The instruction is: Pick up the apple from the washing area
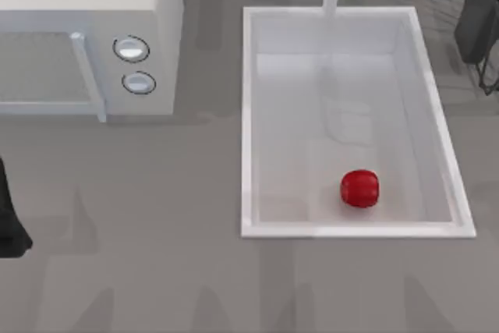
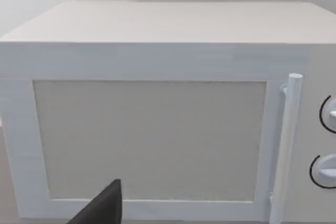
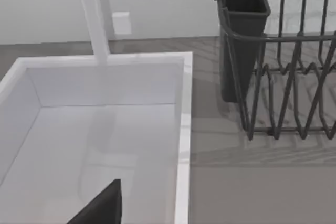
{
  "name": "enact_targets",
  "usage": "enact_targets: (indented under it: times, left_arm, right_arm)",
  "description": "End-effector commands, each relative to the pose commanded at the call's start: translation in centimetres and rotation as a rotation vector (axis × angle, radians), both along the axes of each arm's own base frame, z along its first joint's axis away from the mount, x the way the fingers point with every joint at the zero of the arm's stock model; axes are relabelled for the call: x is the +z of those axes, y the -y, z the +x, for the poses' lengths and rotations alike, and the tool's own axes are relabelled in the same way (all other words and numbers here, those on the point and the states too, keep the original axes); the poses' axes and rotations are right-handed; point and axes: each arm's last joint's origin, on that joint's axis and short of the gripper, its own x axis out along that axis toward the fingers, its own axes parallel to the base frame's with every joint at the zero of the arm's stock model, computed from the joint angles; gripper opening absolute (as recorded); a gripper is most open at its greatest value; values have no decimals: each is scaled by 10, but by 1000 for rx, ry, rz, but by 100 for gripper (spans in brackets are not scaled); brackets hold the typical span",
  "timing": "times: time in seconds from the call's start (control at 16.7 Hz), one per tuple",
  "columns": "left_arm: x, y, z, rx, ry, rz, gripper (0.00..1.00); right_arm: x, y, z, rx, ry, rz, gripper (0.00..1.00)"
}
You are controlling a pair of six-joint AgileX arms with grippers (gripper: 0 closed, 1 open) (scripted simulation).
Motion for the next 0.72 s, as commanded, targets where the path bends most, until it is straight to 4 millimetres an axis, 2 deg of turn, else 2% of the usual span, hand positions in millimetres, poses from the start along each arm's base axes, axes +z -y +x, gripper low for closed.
enact_targets:
  times: [0.18, 0.36, 0.54, 0.72]
  left_arm:
    - [0, 0, 0, 0, 0, 0, 100]
    - [0, 0, 0, 0, 0, 0, 100]
    - [0, 0, 0, 0, 0, 0, 100]
    - [0, 0, 0, 0, 0, 0, 100]
  right_arm:
    - [32, -12, 31, 36, -210, 31, 100]
    - [52, -33, 81, 60, -452, 45, 100]
    - [50, -64, 139, 67, -701, 35, 100]
    - [26, -99, 192, 56, -931, 4, 100]
